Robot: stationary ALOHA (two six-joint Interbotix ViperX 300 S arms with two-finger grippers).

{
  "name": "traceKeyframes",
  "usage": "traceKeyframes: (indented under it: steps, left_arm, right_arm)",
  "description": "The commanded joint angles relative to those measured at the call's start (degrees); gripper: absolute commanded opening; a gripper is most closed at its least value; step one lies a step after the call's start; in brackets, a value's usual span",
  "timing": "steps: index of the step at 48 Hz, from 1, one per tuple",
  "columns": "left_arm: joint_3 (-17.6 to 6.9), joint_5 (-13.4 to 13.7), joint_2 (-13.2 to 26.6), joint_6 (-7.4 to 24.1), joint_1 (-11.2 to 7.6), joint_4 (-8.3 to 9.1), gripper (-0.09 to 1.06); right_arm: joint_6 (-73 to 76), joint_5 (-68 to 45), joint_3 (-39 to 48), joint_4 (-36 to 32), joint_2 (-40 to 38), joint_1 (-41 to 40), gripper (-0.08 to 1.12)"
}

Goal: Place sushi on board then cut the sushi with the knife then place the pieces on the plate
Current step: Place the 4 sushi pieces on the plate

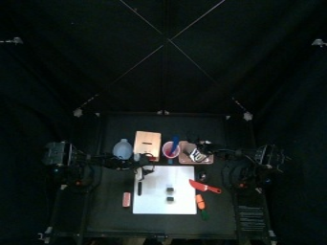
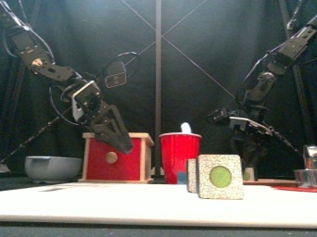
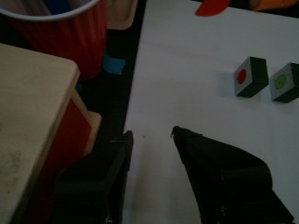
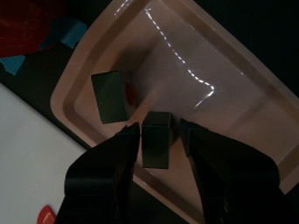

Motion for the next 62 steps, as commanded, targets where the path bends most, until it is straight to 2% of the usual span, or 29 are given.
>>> traceKeyframes:
  steps: [1,17,30,44,56,62]
  left_arm:
    - [-0.97,-0.26,-0.26,0.09,0.26,0.00,0.80]
    - [-1.14,-0.26,-0.26,0.09,0.26,0.00,0.80]
    - [-1.23,-0.26,-0.26,-0.09,0.26,0.00,0.80]
    - [-1.14,-0.26,-0.26,-0.18,0.26,0.00,0.80]
    - [-1.14,-0.26,-0.26,-0.18,0.26,0.00,0.80]
    - [-1.05,-0.26,-0.26,-0.18,0.26,-0.53,0.80]
  right_arm:
    - [-0.09,0.79,-1.85,-0.09,-2.90,0.00,0.78]
    - [-0.44,4.13,-5.80,-1.58,-10.90,2.02,0.78]
    - [-0.44,-7.73,-4.92,-4.92,-14.77,9.05,0.78]
    - [-0.26,-10.63,-2.46,-8.09,-13.71,19.86,0.78]
    - [0.09,-12.66,-3.08,-7.91,-10.55,28.56,0.78]
    - [0.18,-15.12,-3.60,-6.24,-7.82,31.99,0.78]
